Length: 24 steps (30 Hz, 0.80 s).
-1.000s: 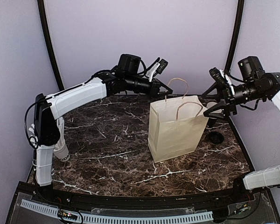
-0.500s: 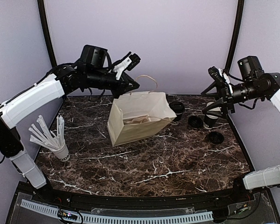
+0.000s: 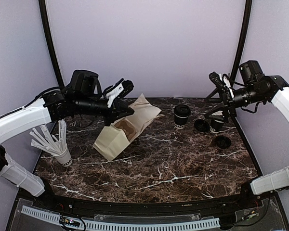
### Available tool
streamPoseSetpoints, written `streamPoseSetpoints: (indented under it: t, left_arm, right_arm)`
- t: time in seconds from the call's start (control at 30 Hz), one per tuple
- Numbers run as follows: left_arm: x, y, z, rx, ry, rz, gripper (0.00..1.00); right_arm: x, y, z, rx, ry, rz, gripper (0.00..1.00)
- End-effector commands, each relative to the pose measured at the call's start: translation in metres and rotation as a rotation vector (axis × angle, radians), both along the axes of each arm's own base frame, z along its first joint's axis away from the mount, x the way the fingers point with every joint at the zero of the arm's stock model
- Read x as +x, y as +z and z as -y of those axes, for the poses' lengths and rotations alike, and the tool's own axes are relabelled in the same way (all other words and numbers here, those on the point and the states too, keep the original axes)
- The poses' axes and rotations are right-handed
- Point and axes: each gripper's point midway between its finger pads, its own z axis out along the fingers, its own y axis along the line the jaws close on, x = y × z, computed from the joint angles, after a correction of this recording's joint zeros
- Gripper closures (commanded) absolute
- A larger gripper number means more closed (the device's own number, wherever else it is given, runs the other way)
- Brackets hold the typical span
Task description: Pack the takeout coffee
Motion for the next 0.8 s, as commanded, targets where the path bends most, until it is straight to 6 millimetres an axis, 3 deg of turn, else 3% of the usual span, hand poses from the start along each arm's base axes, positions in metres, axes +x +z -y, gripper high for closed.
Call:
streamPoseSetpoints:
  t: [0.0,0.03,0.3,0.57,0.63,0.77]
  left_arm:
    - [-0.042,0.015,-0.002,-0.096,-0.061,-0.036,1.00]
    - [-0.048,0.020,-0.004,-0.115,-0.067,-0.034,1.00]
    - [-0.095,-0.006,0.009,-0.093,-0.094,-0.122,1.00]
    - [-0.117,-0.030,0.017,-0.027,-0.117,-0.148,1.00]
    - [-0.120,-0.030,0.018,-0.021,-0.125,-0.141,0.99]
    - [-0.117,-0.016,0.017,-0.019,-0.122,-0.079,0.99]
  right_arm:
    - [0.003,0.001,0.000,0.016,-0.005,0.009,0.07]
    - [0.004,0.000,0.000,0.016,-0.005,0.002,0.07]
    - [0.009,-0.006,-0.003,0.023,0.009,-0.034,0.07]
    - [0.011,-0.016,-0.002,0.006,0.000,-0.040,0.08]
    - [0.019,-0.019,0.001,-0.012,-0.041,-0.024,0.09]
    - [0.057,-0.021,0.013,-0.082,-0.195,0.030,0.14]
